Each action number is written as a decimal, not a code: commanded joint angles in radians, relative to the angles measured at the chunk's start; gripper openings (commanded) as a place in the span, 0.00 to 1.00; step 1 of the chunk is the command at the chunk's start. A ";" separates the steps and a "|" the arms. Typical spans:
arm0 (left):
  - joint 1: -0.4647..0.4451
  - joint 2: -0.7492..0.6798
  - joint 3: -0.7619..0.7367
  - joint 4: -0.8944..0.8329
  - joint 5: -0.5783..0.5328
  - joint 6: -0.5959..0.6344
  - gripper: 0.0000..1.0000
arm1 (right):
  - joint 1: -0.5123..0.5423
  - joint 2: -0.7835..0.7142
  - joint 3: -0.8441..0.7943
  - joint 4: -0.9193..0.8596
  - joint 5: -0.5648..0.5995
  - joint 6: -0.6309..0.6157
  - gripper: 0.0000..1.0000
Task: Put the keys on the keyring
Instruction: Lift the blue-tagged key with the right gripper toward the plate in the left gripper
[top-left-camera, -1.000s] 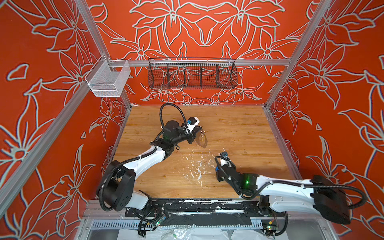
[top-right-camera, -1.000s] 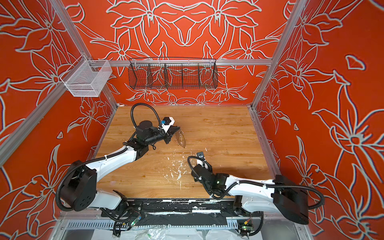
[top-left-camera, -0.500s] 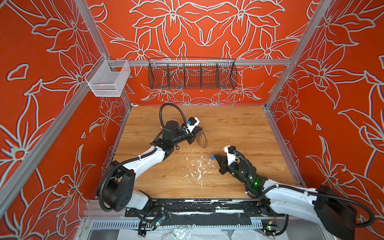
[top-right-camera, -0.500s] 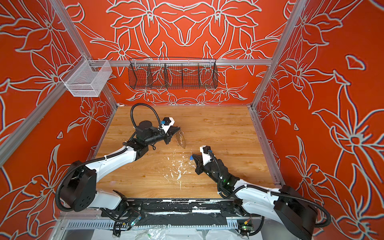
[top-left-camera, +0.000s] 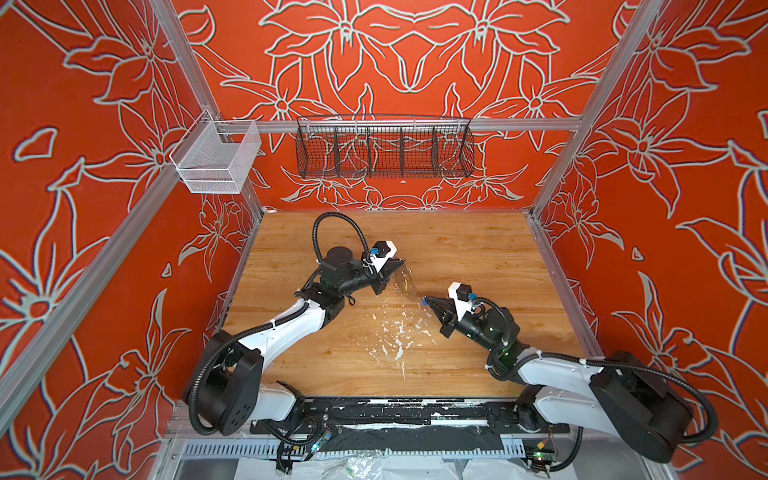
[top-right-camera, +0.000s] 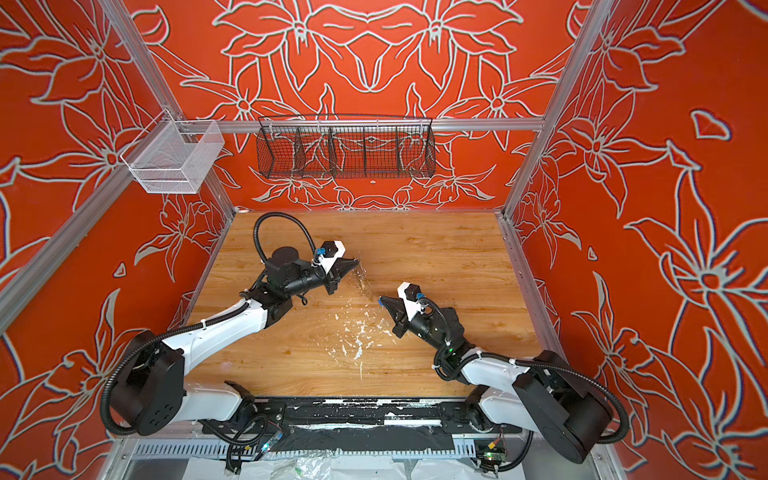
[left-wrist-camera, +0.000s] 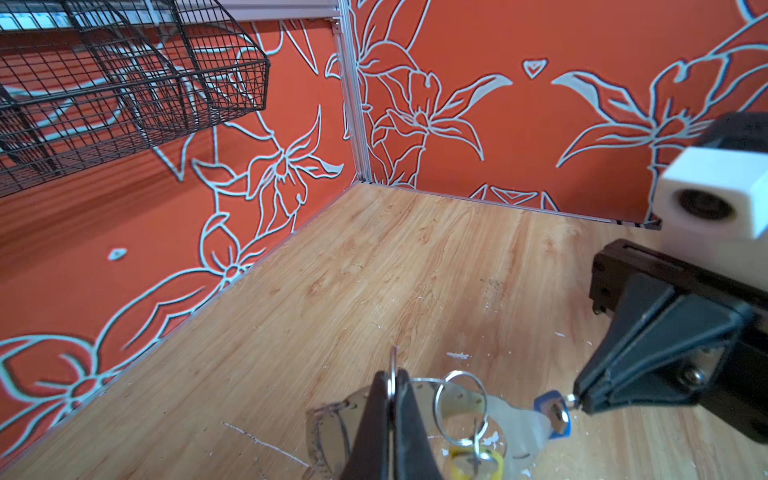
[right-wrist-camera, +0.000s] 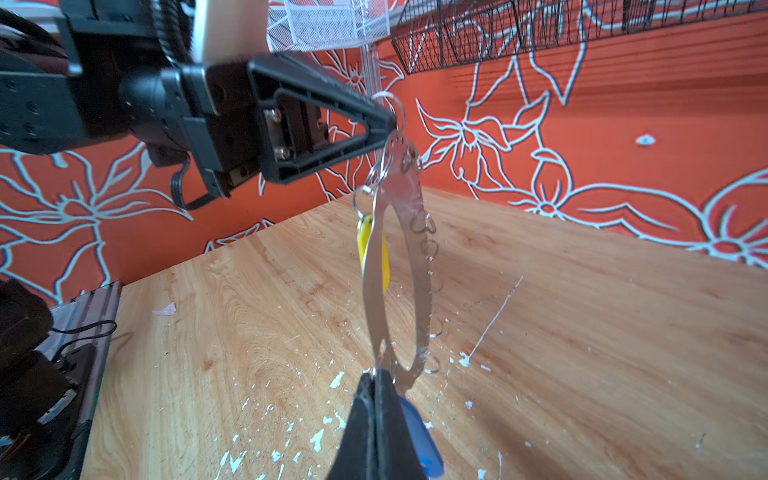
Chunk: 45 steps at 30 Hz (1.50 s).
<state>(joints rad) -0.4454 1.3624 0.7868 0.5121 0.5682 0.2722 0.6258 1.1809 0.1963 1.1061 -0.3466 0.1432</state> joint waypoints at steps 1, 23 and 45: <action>-0.004 -0.030 0.001 0.062 0.065 0.021 0.00 | -0.017 -0.087 0.039 -0.062 -0.071 -0.068 0.00; -0.070 -0.088 -0.059 0.064 0.203 0.205 0.00 | -0.014 -0.315 0.115 -0.394 -0.027 -0.057 0.00; -0.108 -0.077 -0.068 0.021 0.224 0.349 0.00 | 0.084 -0.325 0.149 -0.385 -0.072 -0.073 0.00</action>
<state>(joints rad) -0.5465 1.2873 0.7193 0.5228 0.7803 0.5846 0.7052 0.8635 0.3256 0.7063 -0.3973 0.1001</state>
